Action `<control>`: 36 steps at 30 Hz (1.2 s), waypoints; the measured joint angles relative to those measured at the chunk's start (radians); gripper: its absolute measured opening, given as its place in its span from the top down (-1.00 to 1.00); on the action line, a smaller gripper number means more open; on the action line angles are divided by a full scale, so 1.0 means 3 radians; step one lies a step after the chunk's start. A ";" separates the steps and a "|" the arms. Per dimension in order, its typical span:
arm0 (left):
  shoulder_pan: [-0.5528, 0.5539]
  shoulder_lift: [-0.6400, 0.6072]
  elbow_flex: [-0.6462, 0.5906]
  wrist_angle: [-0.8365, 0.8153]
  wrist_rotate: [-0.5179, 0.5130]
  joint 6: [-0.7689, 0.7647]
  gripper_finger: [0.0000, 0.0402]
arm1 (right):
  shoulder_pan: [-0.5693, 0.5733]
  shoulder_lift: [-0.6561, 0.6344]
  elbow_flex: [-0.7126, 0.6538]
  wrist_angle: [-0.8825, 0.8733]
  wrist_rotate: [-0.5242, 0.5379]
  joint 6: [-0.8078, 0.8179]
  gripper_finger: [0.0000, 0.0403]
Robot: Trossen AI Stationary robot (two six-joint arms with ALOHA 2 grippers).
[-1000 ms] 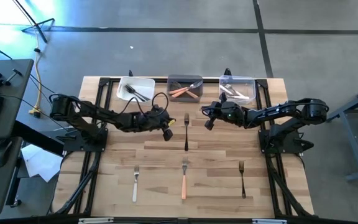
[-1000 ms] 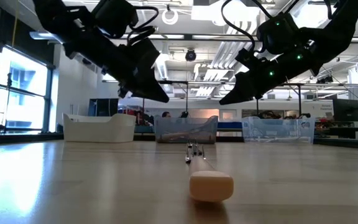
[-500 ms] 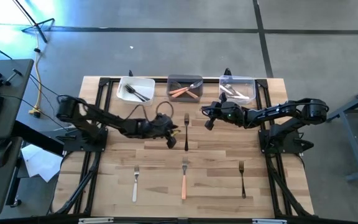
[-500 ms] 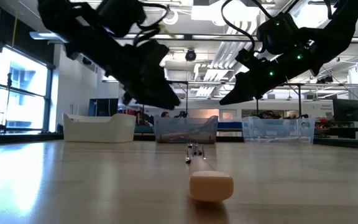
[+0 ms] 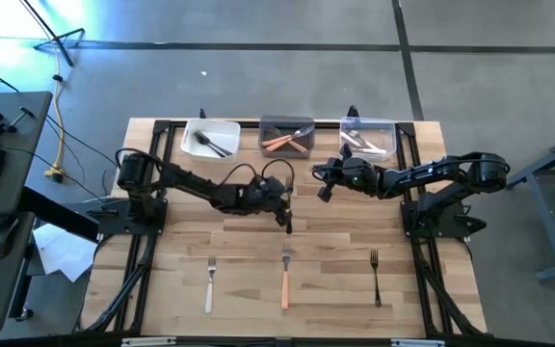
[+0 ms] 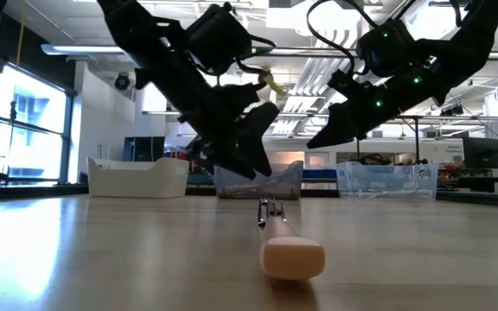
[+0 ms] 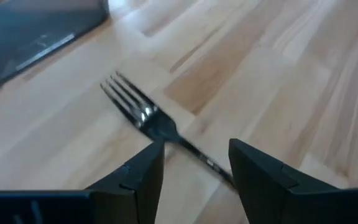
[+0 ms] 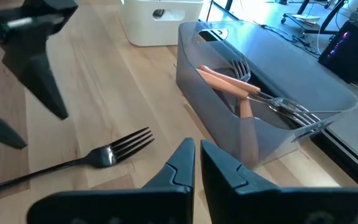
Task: Sort silverware by color (type)
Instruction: Put the top black fork into the white bin
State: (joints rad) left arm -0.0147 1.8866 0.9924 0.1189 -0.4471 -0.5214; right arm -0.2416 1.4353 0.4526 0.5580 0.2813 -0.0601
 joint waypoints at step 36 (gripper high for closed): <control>0.0204 0.0228 0.0151 -0.0665 0.0114 0.0629 0.49 | 0.0000 0.0000 0.0001 -0.0178 0.0000 -0.0001 0.95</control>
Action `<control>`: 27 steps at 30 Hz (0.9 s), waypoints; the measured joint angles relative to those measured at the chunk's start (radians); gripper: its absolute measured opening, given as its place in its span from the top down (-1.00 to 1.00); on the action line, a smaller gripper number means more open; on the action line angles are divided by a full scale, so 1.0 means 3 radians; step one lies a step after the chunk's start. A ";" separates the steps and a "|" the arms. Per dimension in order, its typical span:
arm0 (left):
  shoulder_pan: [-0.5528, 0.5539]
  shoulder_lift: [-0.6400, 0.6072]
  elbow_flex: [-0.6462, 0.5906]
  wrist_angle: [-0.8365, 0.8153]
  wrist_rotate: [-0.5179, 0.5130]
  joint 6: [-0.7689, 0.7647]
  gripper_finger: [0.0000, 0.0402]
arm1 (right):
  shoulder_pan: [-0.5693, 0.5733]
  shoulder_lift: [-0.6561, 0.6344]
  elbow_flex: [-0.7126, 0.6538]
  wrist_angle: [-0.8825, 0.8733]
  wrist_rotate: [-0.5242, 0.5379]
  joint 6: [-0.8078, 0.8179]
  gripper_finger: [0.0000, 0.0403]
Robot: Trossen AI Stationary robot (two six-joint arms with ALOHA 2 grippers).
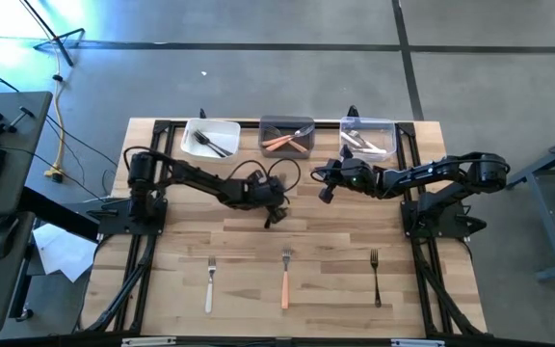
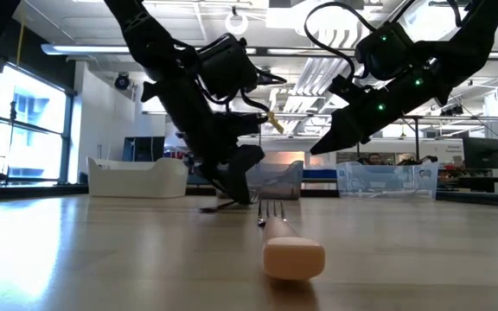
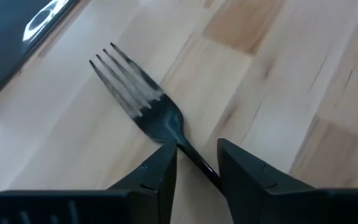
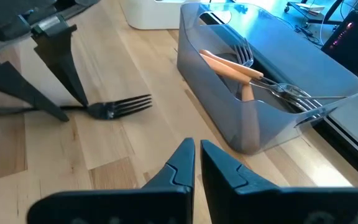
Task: Sort silverware by color (type)
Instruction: Put the top black fork into the white bin
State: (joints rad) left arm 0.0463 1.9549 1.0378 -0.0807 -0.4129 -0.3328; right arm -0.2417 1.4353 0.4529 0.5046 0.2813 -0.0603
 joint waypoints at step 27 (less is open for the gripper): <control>-0.0006 -0.0746 -0.0015 -0.1364 0.0524 0.0753 0.98 | 0.0000 0.0000 0.0000 -0.0037 0.0000 0.0001 0.95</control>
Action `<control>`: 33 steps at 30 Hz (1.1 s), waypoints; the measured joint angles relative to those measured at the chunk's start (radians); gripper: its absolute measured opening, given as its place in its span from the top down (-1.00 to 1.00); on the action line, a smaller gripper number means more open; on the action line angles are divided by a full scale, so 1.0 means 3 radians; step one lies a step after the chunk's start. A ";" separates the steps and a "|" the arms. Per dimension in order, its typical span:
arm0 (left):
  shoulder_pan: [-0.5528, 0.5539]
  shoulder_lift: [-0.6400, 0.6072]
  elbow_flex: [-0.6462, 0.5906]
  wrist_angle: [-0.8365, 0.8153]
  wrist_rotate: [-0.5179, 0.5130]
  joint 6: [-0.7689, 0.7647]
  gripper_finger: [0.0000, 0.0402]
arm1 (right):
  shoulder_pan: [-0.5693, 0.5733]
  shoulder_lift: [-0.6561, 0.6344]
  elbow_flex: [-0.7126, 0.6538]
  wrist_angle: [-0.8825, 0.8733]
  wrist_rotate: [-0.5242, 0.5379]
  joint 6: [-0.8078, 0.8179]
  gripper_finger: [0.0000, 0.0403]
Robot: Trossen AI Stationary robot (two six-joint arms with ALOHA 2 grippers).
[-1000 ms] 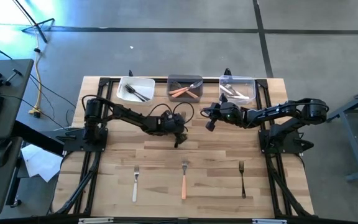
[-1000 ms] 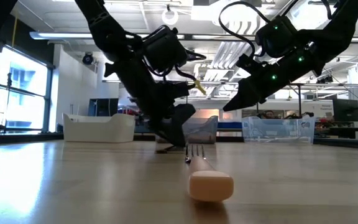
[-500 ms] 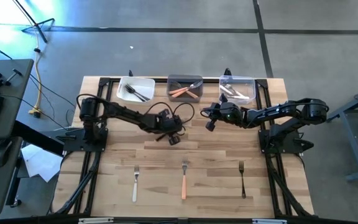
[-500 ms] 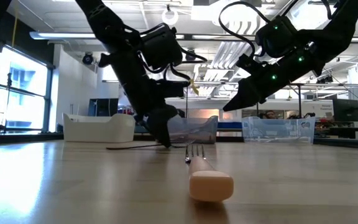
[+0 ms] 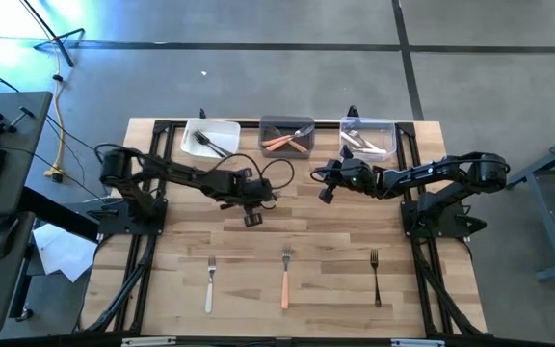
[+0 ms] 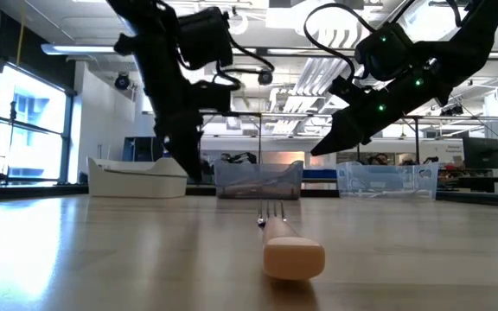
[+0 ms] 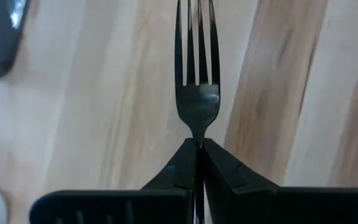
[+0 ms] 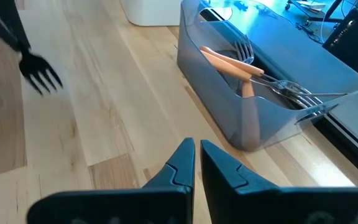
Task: Sort silverware by color (type)
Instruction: Put the top black fork into the white bin
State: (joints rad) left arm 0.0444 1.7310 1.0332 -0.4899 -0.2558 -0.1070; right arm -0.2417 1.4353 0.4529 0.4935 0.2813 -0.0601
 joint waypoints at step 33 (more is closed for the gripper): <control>0.1583 -0.1433 -0.0572 -0.0350 -0.0745 0.1278 0.99 | 0.0000 0.0000 0.0000 -0.0168 -0.0001 -0.0001 0.95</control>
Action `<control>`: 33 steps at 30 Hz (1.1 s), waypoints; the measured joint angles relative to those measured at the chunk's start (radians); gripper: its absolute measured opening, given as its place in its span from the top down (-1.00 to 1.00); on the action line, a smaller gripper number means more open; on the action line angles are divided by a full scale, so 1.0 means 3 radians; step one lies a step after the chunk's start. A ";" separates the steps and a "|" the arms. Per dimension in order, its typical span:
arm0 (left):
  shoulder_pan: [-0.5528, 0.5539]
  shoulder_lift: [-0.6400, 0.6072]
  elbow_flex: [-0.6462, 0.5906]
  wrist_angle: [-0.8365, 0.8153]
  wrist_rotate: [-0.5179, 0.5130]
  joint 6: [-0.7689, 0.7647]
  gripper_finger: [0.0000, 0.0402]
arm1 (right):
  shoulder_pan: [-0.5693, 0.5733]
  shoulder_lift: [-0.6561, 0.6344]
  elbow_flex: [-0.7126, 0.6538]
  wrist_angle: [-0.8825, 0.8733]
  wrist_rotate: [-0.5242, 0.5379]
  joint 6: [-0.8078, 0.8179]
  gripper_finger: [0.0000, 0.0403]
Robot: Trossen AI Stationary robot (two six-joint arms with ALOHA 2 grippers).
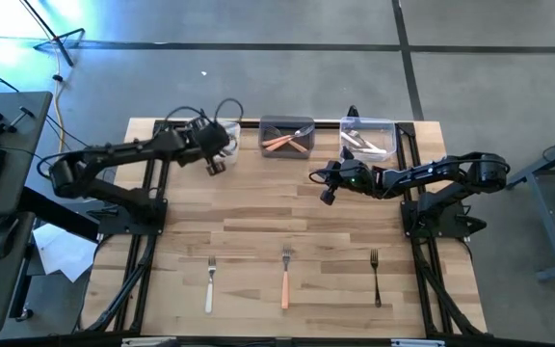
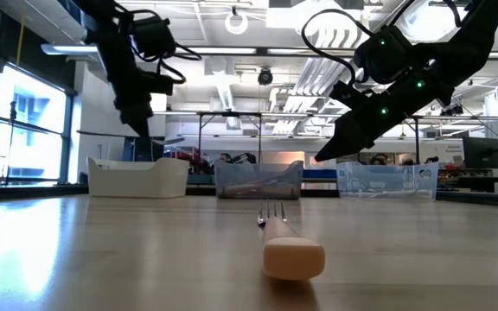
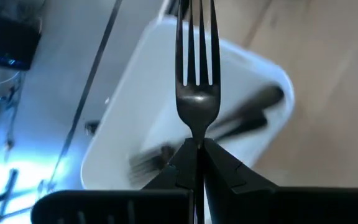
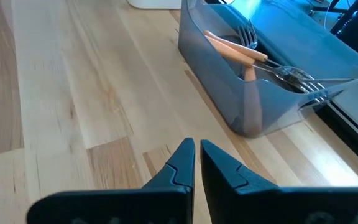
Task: Sort silverware by color (type)
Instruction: Put the top black fork into the white bin
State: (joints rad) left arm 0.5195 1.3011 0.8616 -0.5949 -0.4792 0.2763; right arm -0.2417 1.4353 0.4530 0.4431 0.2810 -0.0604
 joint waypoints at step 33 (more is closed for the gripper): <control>0.1126 0.1103 0.0009 0.1335 0.1047 0.1053 0.99 | 0.0000 0.0000 0.0000 -0.0006 0.0000 0.0001 0.95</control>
State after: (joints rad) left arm 0.8573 1.6320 0.8642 -0.1944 -0.1651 0.5922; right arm -0.2417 1.4353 0.4530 0.4412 0.2810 -0.0601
